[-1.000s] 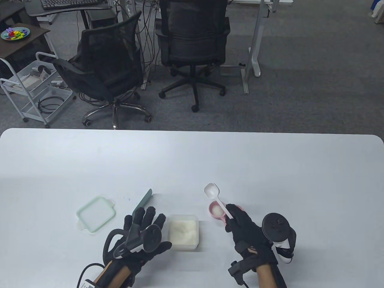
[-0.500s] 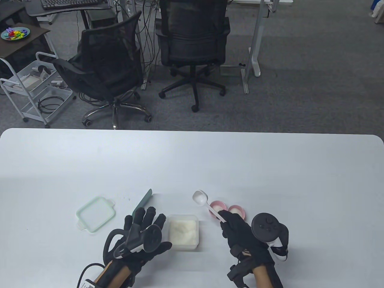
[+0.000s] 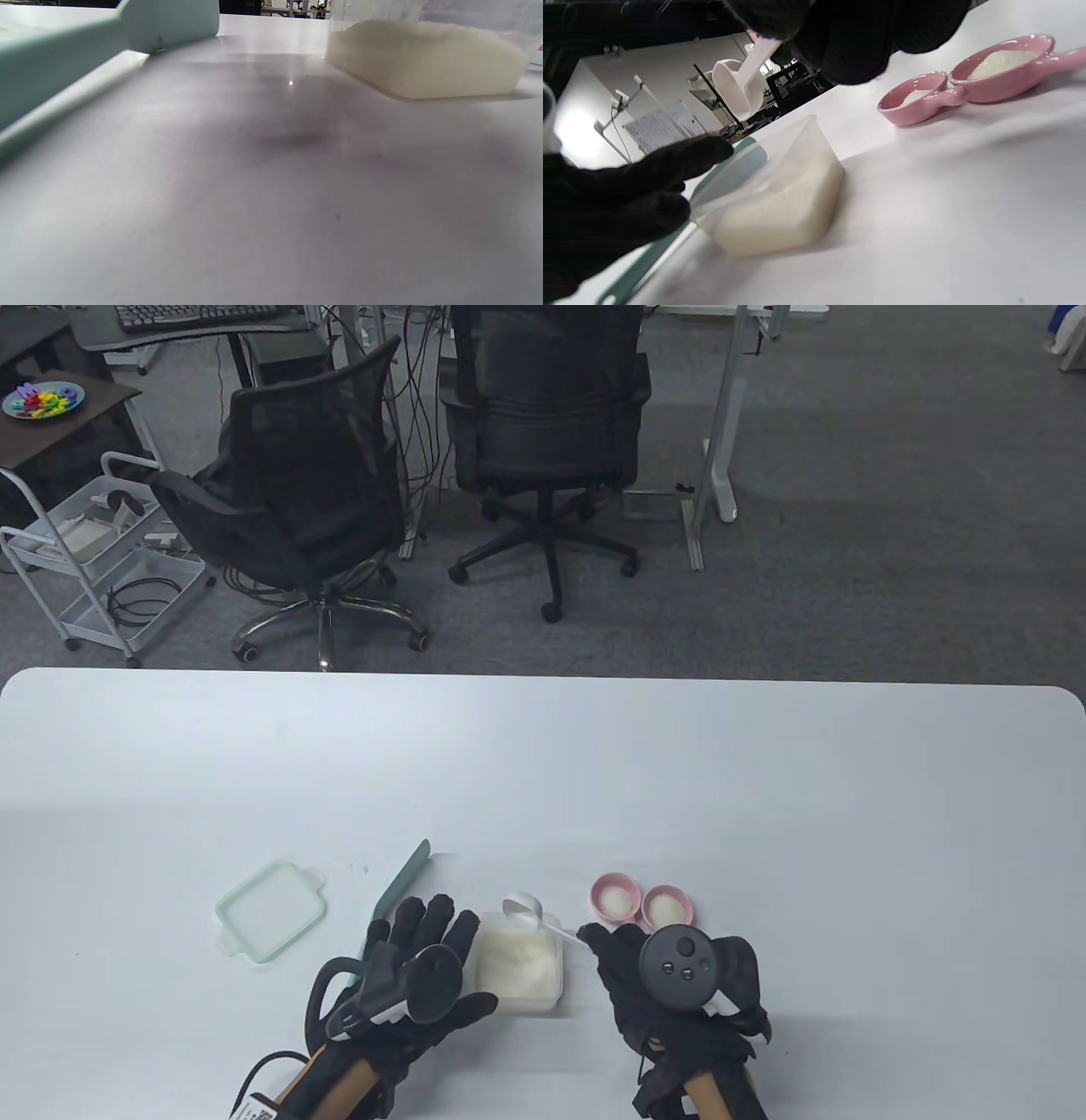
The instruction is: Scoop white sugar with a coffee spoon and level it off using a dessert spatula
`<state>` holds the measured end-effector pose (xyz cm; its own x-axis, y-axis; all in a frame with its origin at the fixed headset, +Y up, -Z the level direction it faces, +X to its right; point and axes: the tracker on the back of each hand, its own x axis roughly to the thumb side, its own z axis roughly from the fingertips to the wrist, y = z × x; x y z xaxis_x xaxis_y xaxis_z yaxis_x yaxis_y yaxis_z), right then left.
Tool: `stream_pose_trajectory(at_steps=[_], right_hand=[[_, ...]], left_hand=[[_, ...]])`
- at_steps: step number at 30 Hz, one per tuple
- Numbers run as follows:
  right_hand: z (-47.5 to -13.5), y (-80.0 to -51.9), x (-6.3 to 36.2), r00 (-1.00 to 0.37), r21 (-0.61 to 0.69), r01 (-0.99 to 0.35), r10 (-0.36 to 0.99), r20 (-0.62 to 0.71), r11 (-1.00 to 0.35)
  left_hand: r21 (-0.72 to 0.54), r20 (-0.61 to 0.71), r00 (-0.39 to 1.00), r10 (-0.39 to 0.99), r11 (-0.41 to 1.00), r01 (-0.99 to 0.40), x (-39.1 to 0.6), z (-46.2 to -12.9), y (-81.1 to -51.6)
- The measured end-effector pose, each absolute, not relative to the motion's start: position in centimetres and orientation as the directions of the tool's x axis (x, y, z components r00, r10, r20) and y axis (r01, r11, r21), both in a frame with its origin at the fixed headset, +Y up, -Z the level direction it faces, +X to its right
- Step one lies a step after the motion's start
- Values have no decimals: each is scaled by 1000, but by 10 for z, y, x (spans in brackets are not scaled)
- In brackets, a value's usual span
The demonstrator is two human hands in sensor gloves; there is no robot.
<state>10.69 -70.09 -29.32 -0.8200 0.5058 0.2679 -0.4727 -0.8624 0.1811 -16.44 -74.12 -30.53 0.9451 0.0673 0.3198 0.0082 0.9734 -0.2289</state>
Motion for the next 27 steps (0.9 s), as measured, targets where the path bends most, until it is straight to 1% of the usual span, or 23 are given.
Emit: stream_pose_trajectory(at_steps=[5,10,15,17,19,24,27], right_hand=[[-287,-703,88,-907,114,-275,297,298,-955],[-285,-707,77,-934,81,-165,182,307,-983],[-283,-711,66,-946,45,-56,68,318,-997],[-282,-713,63,-946,42,-21,33,323,-999],[-282,-713,61,-945,35,-8,19,327,-999],[-280,-713,58,-941,31,8,3,337,-999],[-281,-714,58,-938,46,-9,25,346,-999]], left_hand=[[-240,325,940,105,970,-25,-163,-307,-745],[-266,318,939,133,963,-47,-163,-311,-747],[-273,337,926,169,959,-76,-161,-317,-749],[-258,370,910,185,962,-91,-158,-318,-749],[-242,383,909,166,967,-75,-155,-318,-750],[-248,362,920,152,967,-62,-153,-318,-747],[-246,360,920,152,967,-63,-153,-317,-746]])
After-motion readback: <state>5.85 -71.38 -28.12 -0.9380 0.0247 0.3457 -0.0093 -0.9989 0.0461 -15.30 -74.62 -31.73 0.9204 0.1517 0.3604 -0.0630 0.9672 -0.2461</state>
